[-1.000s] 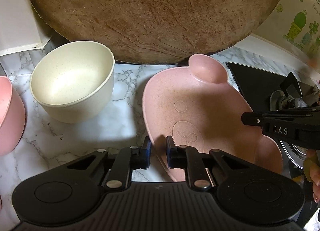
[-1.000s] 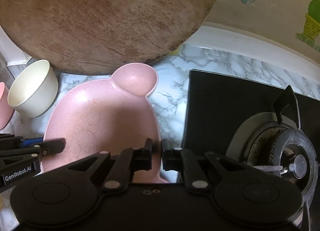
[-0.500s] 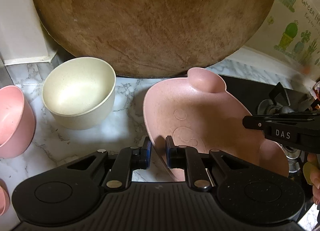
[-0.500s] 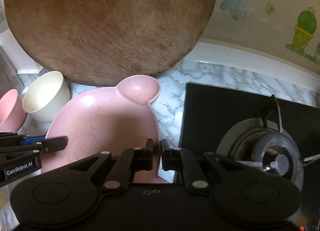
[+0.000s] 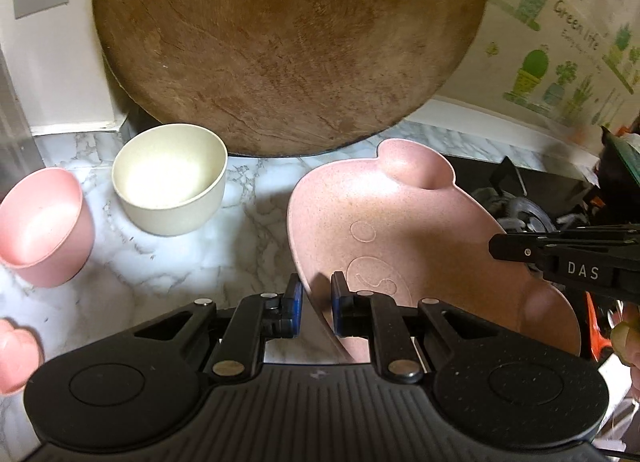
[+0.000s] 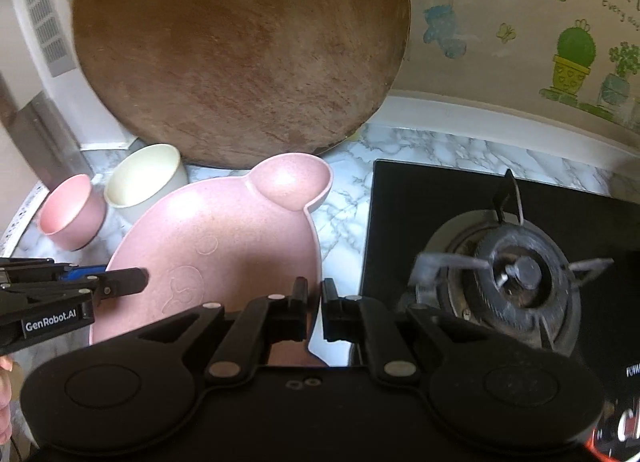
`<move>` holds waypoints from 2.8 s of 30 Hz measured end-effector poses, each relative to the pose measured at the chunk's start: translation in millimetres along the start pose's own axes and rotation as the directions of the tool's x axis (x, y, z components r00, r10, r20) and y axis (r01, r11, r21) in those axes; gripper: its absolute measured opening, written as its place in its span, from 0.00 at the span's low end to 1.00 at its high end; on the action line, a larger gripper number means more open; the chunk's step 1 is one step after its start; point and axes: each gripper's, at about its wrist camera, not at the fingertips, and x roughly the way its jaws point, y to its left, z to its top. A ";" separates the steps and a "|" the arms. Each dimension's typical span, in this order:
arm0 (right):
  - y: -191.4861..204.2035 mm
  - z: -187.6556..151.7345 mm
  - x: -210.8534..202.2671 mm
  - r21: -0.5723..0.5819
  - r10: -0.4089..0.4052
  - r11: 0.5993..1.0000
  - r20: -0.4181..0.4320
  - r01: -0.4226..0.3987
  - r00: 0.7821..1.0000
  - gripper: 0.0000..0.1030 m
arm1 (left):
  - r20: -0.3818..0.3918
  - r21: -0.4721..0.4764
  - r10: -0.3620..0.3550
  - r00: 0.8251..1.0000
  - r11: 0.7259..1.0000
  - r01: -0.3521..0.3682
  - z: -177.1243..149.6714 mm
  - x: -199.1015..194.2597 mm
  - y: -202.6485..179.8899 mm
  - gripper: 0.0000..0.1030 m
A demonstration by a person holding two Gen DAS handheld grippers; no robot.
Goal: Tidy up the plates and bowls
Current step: 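Lift the pink bear plate with both grippers and carry it over the white plates, then lower the pink bear plate onto the white plates and open both grippers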
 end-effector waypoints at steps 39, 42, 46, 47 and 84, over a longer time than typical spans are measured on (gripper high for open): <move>22.2 -125.1 -67.0 0.057 -0.027 0.998 0.019 0.026 0.999 0.07 | -0.046 0.089 -0.060 0.997 0.994 0.064 -112.1 -68.8 -13.3 0.13; 19.6 -129.7 -63.5 0.061 -0.036 0.997 0.016 0.035 0.999 0.07 | -0.036 0.108 -0.059 0.998 0.992 0.063 -114.9 -67.1 -15.7 0.13; 14.3 -133.8 -58.6 0.077 -0.042 0.996 0.000 0.042 0.999 0.07 | -0.041 0.130 -0.059 0.997 0.989 0.064 -120.4 -61.5 -20.6 0.13; 13.5 -134.4 -57.7 0.079 -0.042 0.996 -0.002 0.042 0.999 0.07 | -0.043 0.133 -0.062 0.997 0.989 0.067 -121.6 -60.1 -21.2 0.13; 16.4 -138.2 -52.1 0.074 -0.058 0.996 -0.001 0.058 0.998 0.18 | -0.110 0.105 -0.090 0.990 0.989 0.101 -128.6 -31.5 -14.4 0.14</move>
